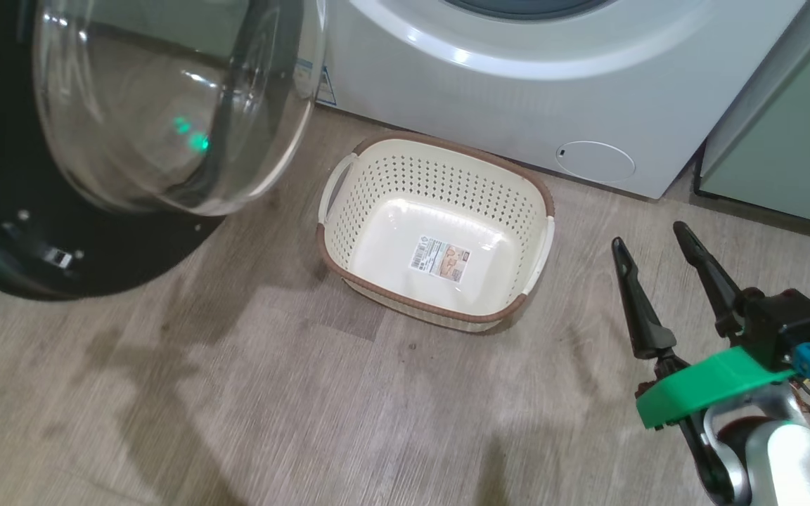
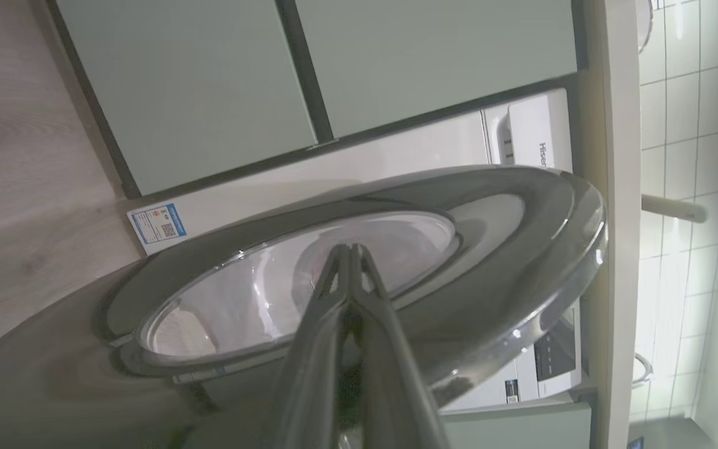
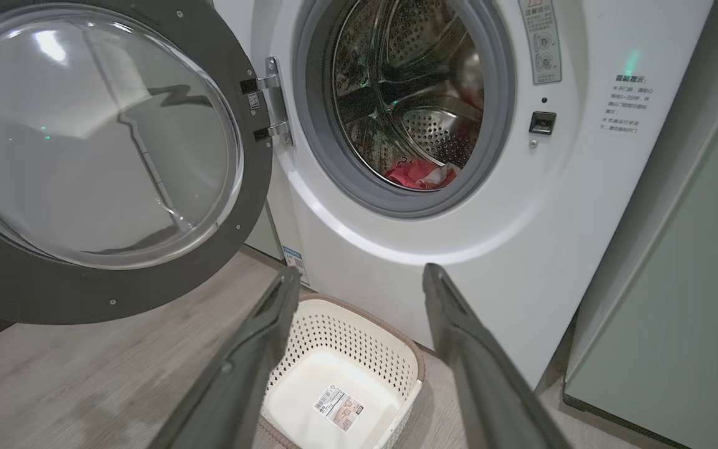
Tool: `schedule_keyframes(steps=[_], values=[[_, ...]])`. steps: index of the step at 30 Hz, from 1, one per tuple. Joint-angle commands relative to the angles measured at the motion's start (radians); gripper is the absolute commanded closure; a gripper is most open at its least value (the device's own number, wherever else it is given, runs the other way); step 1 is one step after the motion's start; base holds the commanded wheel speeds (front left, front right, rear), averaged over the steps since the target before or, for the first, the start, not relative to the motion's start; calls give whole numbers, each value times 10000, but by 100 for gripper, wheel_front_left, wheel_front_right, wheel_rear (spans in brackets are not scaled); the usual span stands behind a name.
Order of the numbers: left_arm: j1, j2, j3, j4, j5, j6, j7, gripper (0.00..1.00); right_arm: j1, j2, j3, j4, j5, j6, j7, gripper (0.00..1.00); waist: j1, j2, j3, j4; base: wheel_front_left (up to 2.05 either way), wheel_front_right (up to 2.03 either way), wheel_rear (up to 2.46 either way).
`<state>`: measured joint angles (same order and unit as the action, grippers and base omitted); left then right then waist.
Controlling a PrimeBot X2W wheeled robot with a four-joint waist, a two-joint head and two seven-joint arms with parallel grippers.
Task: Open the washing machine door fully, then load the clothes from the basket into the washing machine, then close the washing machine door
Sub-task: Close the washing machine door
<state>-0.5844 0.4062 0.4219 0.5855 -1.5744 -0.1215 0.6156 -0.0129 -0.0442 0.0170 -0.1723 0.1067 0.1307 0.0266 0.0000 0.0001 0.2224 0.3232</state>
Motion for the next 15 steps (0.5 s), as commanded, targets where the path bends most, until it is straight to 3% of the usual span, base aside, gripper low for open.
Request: schedule_keyframes(steps=[1, 15], values=[[85, 336, 207, -624, -118, -89, 226, 100, -405, -60, 226, -301, 76, 0, -106, 0, 0, -1, -13, -20, 0, 0, 0], [2096, -1060, 95, -4115, -771, -91, 1185, 100, -431, -60, 263, 24, 501, 0, -581, 0, 0, -1, -98, -506, 0, 0, 0]])
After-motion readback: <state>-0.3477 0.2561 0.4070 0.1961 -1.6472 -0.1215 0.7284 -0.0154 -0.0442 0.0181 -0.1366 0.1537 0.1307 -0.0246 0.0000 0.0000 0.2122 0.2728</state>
